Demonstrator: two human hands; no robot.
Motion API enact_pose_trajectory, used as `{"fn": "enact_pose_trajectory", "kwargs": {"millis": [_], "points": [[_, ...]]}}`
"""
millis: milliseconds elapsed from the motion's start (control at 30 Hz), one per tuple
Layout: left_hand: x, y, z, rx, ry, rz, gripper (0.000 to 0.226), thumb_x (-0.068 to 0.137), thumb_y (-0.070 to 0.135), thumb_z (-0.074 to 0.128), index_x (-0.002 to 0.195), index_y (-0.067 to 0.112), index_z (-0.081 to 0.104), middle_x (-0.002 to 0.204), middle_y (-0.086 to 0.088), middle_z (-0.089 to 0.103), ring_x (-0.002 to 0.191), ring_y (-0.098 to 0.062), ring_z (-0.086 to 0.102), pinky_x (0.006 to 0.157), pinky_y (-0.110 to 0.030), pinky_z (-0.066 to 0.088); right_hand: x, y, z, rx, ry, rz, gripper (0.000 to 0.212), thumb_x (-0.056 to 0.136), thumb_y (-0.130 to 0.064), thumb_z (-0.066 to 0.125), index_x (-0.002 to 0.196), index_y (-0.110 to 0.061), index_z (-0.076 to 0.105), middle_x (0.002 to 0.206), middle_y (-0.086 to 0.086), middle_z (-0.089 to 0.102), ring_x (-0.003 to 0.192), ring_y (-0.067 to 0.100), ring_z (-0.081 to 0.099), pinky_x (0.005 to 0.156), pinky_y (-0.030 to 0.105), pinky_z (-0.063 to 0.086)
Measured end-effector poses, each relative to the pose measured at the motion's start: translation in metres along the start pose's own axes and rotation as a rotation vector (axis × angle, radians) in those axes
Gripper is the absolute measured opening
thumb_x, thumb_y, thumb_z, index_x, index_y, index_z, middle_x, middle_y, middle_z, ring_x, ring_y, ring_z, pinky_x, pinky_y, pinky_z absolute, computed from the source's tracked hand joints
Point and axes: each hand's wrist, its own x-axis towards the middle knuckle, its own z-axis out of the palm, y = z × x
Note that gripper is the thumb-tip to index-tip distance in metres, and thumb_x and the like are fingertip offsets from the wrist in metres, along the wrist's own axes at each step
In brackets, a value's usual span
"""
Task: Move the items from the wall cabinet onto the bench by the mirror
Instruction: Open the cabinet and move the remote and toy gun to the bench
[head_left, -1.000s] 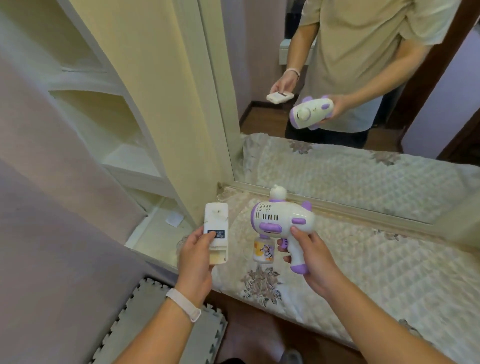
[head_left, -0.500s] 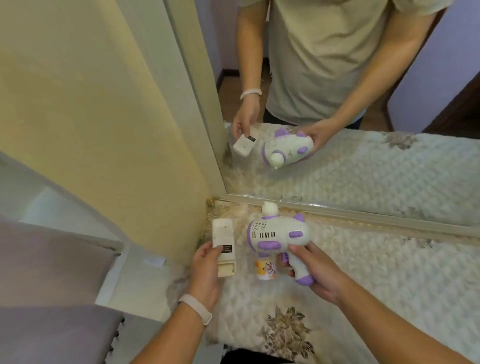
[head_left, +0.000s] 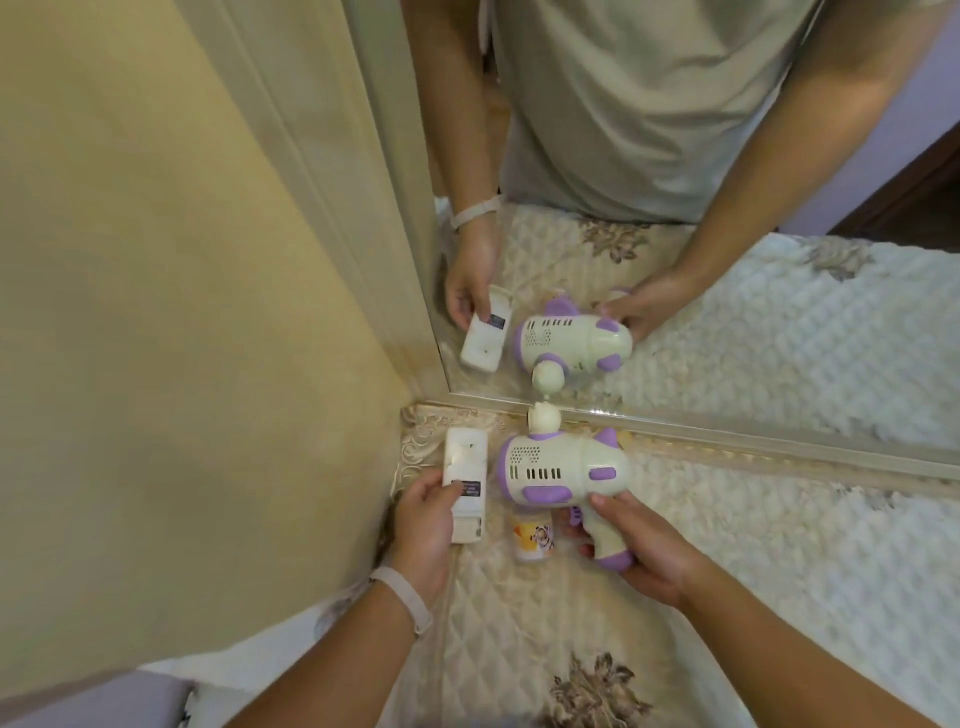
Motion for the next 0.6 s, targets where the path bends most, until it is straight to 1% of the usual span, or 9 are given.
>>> {"fn": "enact_pose_trajectory", "kwargs": {"millis": [33, 100, 167, 233, 333, 400, 467, 533, 600], "points": [[0.000, 0.001, 0.002, 0.015, -0.003, 0.006, 0.021, 0.089, -0.001, 0.057, 0.099, 0.014, 0.068, 0.091, -0.011, 0.072, 0.075, -0.026, 0.065, 0.064, -0.033, 0.051, 0.003, 0.001, -0.003, -0.018, 0.007, 0.014, 0.028, 0.085, -0.020, 0.061, 0.111, -0.011, 0.058, 0.084, 0.011, 0.064, 0.074, 0.020, 0.062, 0.062, 0.031, 0.050], [0.001, -0.002, 0.004, 0.047, -0.011, 0.008, 0.022, 0.088, -0.003, 0.058, 0.096, 0.015, 0.068, 0.089, -0.008, 0.072, 0.076, -0.024, 0.066, 0.068, -0.037, 0.052, 0.006, 0.005, -0.009, -0.062, 0.025, 0.031, 0.026, 0.085, -0.020, 0.062, 0.108, -0.008, 0.059, 0.088, 0.013, 0.066, 0.076, 0.022, 0.064, 0.062, 0.033, 0.051], [0.001, -0.006, 0.004, 0.080, -0.004, 0.008, 0.022, 0.086, -0.001, 0.061, 0.102, 0.012, 0.069, 0.093, -0.009, 0.073, 0.083, -0.026, 0.068, 0.077, -0.043, 0.054, 0.006, 0.008, -0.014, -0.100, 0.028, 0.028, 0.028, 0.084, -0.022, 0.065, 0.107, -0.007, 0.060, 0.091, 0.014, 0.067, 0.080, 0.025, 0.064, 0.064, 0.035, 0.052], [0.000, -0.012, 0.003, 0.123, 0.010, 0.022, 0.024, 0.087, -0.001, 0.062, 0.108, 0.010, 0.067, 0.098, -0.011, 0.073, 0.089, -0.029, 0.068, 0.083, -0.046, 0.054, 0.004, 0.009, -0.017, -0.122, 0.040, 0.007, 0.033, 0.083, -0.024, 0.067, 0.110, -0.008, 0.062, 0.094, 0.014, 0.070, 0.081, 0.026, 0.065, 0.068, 0.036, 0.053], [-0.008, -0.015, 0.004, 0.214, 0.004, 0.101, 0.026, 0.088, -0.003, 0.059, 0.106, 0.015, 0.065, 0.099, -0.007, 0.073, 0.091, -0.026, 0.068, 0.084, -0.044, 0.054, -0.001, 0.008, -0.020, -0.243, 0.062, -0.043, 0.026, 0.091, -0.022, 0.066, 0.116, -0.016, 0.064, 0.101, 0.011, 0.074, 0.086, 0.023, 0.069, 0.075, 0.036, 0.055], [-0.014, -0.015, 0.005, 0.288, 0.014, 0.157, 0.030, 0.088, -0.002, 0.058, 0.110, 0.017, 0.064, 0.101, -0.002, 0.071, 0.093, -0.021, 0.068, 0.083, -0.041, 0.055, -0.008, 0.005, -0.021, -0.388, 0.073, -0.075, 0.018, 0.096, -0.022, 0.062, 0.114, -0.024, 0.065, 0.099, 0.005, 0.074, 0.087, 0.014, 0.071, 0.070, 0.026, 0.054], [-0.023, -0.017, 0.004, 0.345, 0.038, 0.200, 0.034, 0.086, -0.003, 0.057, 0.115, 0.015, 0.062, 0.104, -0.001, 0.069, 0.094, -0.016, 0.066, 0.081, -0.035, 0.056, -0.012, 0.003, -0.022, -0.534, 0.103, -0.126, 0.014, 0.096, -0.026, 0.060, 0.109, -0.028, 0.066, 0.096, 0.000, 0.073, 0.083, 0.006, 0.070, 0.066, 0.017, 0.050], [-0.034, -0.018, 0.002, 0.390, 0.059, 0.249, 0.035, 0.084, -0.004, 0.056, 0.112, 0.017, 0.062, 0.103, 0.001, 0.069, 0.096, -0.017, 0.066, 0.080, -0.030, 0.053, -0.015, 0.002, -0.027, -0.650, 0.128, -0.170, 0.010, 0.096, -0.029, 0.061, 0.104, -0.029, 0.066, 0.092, -0.004, 0.069, 0.081, 0.006, 0.066, 0.069, 0.018, 0.046], [-0.047, -0.020, 0.000, 0.435, 0.073, 0.289, 0.033, 0.084, -0.002, 0.055, 0.108, 0.020, 0.063, 0.102, 0.004, 0.068, 0.098, -0.018, 0.065, 0.080, -0.027, 0.049, -0.018, 0.000, -0.033, -0.708, 0.141, -0.197, 0.016, 0.095, -0.030, 0.061, 0.110, -0.026, 0.066, 0.094, -0.003, 0.067, 0.085, 0.011, 0.064, 0.074, 0.021, 0.046]]}}
